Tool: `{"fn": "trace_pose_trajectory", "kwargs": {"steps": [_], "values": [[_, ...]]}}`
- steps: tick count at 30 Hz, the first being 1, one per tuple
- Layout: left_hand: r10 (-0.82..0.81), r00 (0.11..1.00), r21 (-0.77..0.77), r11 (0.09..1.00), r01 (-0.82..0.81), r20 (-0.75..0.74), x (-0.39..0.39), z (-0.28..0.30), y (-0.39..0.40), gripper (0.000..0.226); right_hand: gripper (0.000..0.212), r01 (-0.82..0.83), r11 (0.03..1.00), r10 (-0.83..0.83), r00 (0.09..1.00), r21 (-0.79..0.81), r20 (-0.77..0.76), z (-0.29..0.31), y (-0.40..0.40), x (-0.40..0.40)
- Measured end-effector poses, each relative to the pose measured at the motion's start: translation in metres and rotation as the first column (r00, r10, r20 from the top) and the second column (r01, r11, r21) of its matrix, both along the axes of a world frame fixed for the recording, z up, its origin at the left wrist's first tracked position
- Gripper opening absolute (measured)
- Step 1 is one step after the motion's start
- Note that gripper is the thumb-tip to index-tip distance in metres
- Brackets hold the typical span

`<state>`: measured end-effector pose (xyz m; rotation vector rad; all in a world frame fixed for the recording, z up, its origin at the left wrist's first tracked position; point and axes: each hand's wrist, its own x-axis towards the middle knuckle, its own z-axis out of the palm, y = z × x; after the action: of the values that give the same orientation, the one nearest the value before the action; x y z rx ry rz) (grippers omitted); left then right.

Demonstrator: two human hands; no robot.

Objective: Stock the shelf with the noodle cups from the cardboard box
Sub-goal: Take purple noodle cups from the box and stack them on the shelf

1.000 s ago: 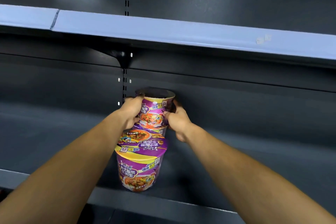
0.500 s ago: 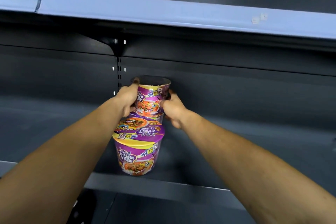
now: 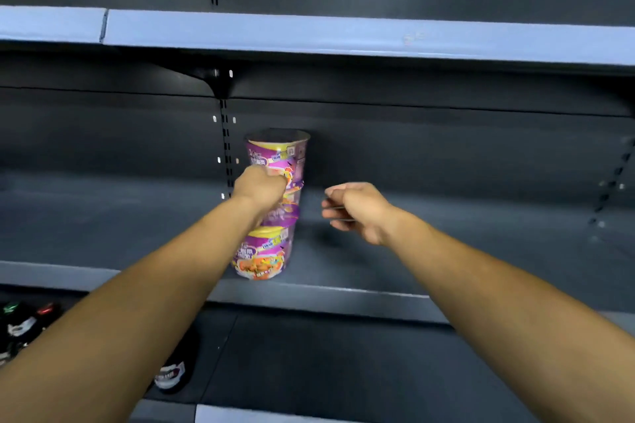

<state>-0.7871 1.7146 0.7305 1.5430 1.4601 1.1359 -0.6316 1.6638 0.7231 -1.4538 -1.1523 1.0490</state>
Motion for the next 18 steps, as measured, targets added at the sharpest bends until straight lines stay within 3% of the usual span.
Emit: {"fn": "trace_pose_trajectory", "kwargs": {"steps": [3, 5, 7, 10, 15, 18], "values": [[-0.306, 0.947, -0.055, 0.952, 0.302, -0.097, 0.026, 0.004, -0.052, 0.028, 0.018, -0.138, 0.99, 0.139, 0.99, -0.036, 0.017, 0.003, -0.048, 0.028], [-0.521, 0.83, -0.188, 0.852, 0.489, -0.202, 0.046, 0.004, -0.088, 0.023, 0.017, -0.244, 0.964, 0.249, 0.968, -0.106, 0.037, 0.002, -0.08, 0.05], [-0.668, 0.692, -0.352, 0.739, 0.575, -0.273, 0.065, -0.007, -0.114, 0.017, 0.014, -0.325, 0.917, 0.35, 0.934, -0.231, 0.076, -0.009, -0.106, 0.074], [-0.771, 0.542, -0.535, 0.628, 0.565, -0.333, 0.095, -0.044, -0.142, 0.007, 0.012, -0.377, 0.823, 0.456, 0.884, -0.426, 0.099, -0.048, -0.138, 0.104], [-0.906, 0.338, -0.78, 0.399, 0.481, -0.255, 0.146, -0.139, -0.183, 0.009, 0.011, -0.395, 0.652, 0.54, 0.841, -0.647, 0.031, -0.148, -0.184, 0.141], [-0.935, 0.281, -0.843, 0.326, 0.428, -0.218, 0.176, -0.205, -0.207, 0.007, 0.01, -0.391, 0.574, 0.511, 0.858, -0.72, -0.058, -0.217, -0.214, 0.163]]}}
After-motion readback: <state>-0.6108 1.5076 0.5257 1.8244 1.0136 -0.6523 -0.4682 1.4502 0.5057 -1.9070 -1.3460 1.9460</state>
